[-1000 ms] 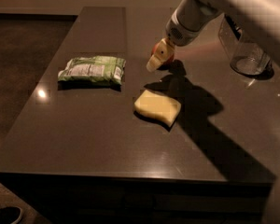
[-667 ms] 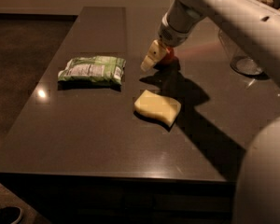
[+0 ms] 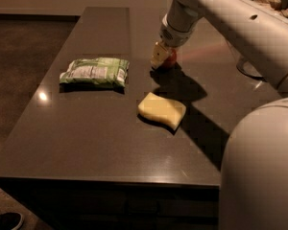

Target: Move apple near sponge

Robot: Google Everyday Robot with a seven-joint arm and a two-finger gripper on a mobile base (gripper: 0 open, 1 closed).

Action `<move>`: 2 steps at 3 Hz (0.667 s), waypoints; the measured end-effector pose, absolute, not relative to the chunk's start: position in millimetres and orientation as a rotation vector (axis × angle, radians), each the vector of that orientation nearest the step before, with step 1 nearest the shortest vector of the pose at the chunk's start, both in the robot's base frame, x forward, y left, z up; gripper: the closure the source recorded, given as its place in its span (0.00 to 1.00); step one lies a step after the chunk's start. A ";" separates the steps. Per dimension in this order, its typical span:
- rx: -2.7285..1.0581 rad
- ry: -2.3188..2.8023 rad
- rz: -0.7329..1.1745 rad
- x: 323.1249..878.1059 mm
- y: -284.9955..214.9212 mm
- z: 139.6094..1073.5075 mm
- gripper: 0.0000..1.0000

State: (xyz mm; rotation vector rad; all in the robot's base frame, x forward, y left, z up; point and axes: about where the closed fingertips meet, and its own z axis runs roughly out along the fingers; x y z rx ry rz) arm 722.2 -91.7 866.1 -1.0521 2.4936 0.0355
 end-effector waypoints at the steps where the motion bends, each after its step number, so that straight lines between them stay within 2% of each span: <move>1: -1.116 2.475 0.051 710.8 -85.2 875.6 0.64; 2: -1.213 2.429 0.079 684.4 -80.3 889.5 0.87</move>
Offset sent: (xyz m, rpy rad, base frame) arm -0.0767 0.0143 0.0455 0.0038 0.0024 0.2311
